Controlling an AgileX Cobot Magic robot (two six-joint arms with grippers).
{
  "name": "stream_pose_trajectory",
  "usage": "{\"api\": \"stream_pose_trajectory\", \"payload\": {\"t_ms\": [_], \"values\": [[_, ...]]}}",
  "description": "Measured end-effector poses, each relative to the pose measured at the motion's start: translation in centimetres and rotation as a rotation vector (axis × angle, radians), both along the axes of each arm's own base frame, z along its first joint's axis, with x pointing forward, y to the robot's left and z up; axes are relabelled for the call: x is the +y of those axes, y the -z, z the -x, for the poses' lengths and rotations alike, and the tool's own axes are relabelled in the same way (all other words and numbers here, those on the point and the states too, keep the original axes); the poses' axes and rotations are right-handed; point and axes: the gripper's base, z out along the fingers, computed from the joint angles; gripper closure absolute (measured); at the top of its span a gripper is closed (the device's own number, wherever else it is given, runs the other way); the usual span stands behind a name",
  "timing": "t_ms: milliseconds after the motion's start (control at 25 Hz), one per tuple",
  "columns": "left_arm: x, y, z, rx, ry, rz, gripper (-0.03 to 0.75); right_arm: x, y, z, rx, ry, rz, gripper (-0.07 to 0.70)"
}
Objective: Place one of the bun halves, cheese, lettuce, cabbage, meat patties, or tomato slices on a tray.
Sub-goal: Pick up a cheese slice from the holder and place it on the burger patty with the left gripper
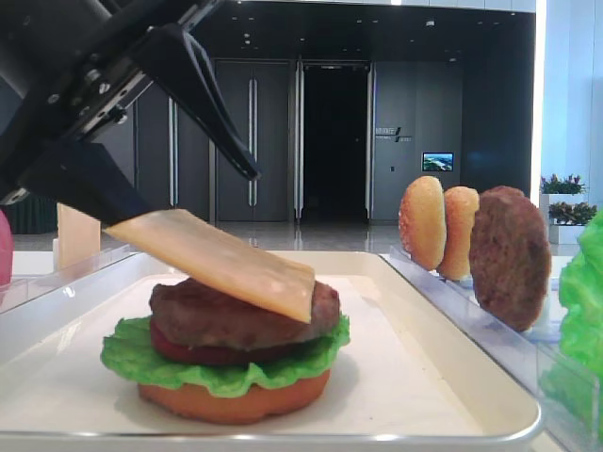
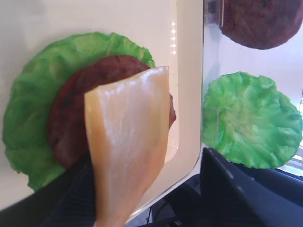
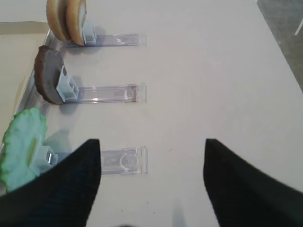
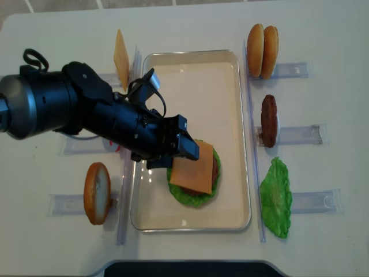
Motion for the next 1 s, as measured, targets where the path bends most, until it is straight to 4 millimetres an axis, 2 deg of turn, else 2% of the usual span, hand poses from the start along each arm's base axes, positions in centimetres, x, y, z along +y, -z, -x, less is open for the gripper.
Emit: {"api": "stream_pose_trajectory", "payload": {"t_ms": [160,680,1000], "values": [[0.2,0.1,0.0,0.006,-0.005,-0.024,0.207,0.0,0.0,0.0,0.0,0.0,0.0,0.16],[0.9,-0.2,0.2,-0.007,-0.018,-0.098,0.198,0.0,0.0,0.0,0.0,0.0,0.0,0.162],[1.1,-2.2,-0.3,-0.031,0.019,-0.168,0.198,0.0,0.0,0.0,0.0,0.0,0.0,0.162]]}}
